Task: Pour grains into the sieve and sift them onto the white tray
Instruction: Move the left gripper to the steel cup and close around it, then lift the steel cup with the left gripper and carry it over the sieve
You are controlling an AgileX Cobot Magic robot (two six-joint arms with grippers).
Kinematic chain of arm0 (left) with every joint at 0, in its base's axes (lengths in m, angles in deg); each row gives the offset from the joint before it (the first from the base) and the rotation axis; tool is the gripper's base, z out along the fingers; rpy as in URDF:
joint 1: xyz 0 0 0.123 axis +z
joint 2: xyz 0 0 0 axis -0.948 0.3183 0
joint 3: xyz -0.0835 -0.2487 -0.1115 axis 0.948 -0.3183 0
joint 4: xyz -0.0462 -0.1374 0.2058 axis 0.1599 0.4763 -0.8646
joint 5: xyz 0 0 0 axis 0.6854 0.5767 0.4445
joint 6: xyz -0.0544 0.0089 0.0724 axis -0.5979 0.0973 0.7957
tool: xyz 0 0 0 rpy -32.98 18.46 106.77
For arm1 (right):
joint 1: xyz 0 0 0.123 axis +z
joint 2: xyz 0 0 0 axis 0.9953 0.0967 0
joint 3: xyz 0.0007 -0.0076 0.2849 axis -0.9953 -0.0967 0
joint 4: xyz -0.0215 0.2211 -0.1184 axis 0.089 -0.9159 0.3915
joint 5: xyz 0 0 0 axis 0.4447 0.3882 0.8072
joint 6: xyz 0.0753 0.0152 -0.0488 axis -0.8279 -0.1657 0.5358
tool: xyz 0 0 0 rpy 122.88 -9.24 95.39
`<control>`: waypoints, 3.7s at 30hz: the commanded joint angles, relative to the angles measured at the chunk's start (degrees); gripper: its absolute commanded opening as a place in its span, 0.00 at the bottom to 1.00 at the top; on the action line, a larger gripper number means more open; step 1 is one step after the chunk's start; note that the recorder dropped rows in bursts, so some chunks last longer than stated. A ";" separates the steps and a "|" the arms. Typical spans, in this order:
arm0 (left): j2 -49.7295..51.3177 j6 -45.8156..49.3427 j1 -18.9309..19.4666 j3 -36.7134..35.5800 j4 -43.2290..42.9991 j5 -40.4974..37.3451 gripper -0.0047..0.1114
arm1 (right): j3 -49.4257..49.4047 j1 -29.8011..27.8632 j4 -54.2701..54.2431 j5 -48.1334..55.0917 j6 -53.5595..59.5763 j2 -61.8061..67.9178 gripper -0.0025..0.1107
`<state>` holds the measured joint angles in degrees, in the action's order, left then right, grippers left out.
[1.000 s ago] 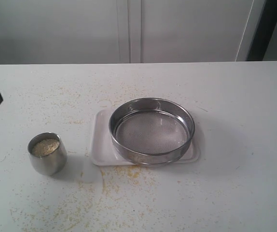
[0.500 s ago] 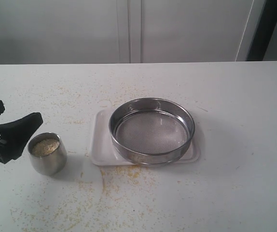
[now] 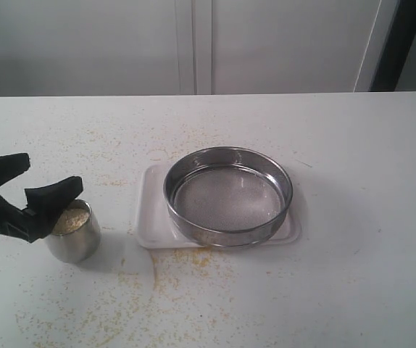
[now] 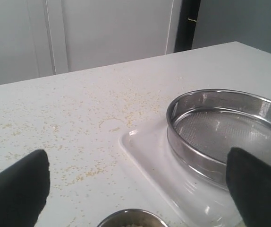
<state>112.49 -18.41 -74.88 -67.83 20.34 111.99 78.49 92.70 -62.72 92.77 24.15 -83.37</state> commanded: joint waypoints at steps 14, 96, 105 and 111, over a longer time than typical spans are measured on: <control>11.34 5.04 -0.16 2.89 -0.30 0.48 0.94 | -0.29 0.18 -0.01 -0.23 -0.25 -0.38 0.02; 1.82 -22.10 -0.69 16.86 -20.89 -17.33 0.04 | -0.29 0.18 -0.01 -0.23 -0.25 -0.38 0.02; -0.90 -33.19 -3.31 21.63 -28.63 -26.33 0.04 | -0.29 0.18 -0.01 -0.23 -0.25 -0.38 0.02; -0.93 -35.04 -11.62 26.19 -30.50 -36.90 0.04 | -0.29 0.18 -0.01 -0.23 -0.25 -0.38 0.02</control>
<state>112.58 -51.88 -82.88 -44.09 -9.76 78.52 78.49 92.70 -62.72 92.77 24.15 -83.37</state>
